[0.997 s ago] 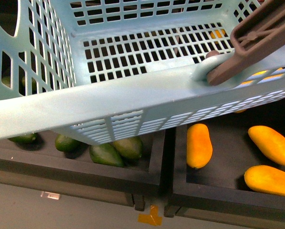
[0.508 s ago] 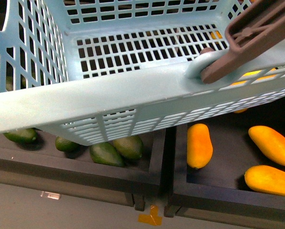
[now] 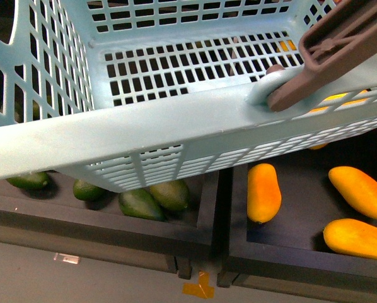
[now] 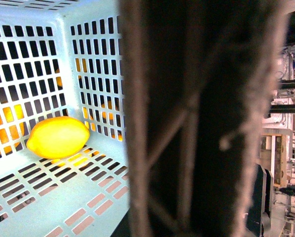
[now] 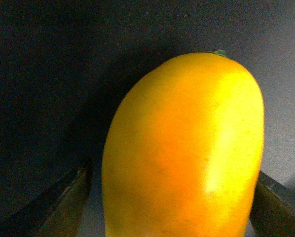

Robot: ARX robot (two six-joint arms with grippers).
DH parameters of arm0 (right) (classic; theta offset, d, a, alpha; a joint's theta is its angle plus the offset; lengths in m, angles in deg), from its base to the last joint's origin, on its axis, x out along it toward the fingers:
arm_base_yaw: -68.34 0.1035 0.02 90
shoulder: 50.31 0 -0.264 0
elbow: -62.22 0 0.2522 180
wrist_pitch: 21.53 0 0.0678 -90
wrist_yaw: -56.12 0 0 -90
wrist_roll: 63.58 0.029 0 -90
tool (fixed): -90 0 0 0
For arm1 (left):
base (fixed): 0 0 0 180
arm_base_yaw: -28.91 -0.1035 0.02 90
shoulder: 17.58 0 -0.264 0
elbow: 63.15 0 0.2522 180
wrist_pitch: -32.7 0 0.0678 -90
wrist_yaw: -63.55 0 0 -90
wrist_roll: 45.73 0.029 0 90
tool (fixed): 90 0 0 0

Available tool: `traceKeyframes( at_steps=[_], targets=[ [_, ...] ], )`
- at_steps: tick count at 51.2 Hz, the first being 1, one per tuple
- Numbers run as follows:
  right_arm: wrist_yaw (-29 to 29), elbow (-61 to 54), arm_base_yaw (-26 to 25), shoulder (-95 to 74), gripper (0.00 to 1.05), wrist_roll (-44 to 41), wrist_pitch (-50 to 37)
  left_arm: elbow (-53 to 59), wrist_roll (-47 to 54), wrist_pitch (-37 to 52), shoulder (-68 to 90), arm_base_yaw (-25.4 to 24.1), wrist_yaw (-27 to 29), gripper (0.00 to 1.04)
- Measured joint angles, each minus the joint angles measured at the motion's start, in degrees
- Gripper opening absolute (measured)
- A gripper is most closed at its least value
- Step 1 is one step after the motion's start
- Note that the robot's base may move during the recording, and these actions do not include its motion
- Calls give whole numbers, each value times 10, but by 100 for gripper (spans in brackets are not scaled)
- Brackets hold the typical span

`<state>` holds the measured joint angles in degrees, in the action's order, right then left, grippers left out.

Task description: Pick lemon and mango into basket

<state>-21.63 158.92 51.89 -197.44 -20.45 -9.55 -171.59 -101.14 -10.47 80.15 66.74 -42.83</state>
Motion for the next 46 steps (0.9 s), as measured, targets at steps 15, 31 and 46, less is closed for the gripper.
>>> traceKeyframes(
  at_steps=[15, 31, 46],
  targets=[
    [-9, -37, 3, 21, 64, -5, -23, 0, 0, 0, 0, 0, 0, 5],
    [-95, -248, -3, 285, 64, -83, -106, 0, 0, 0, 0, 0, -1, 5],
    [-165, -320, -19, 587, 64, -117, -23, 0, 0, 0, 0, 0, 0, 5]
  ],
)
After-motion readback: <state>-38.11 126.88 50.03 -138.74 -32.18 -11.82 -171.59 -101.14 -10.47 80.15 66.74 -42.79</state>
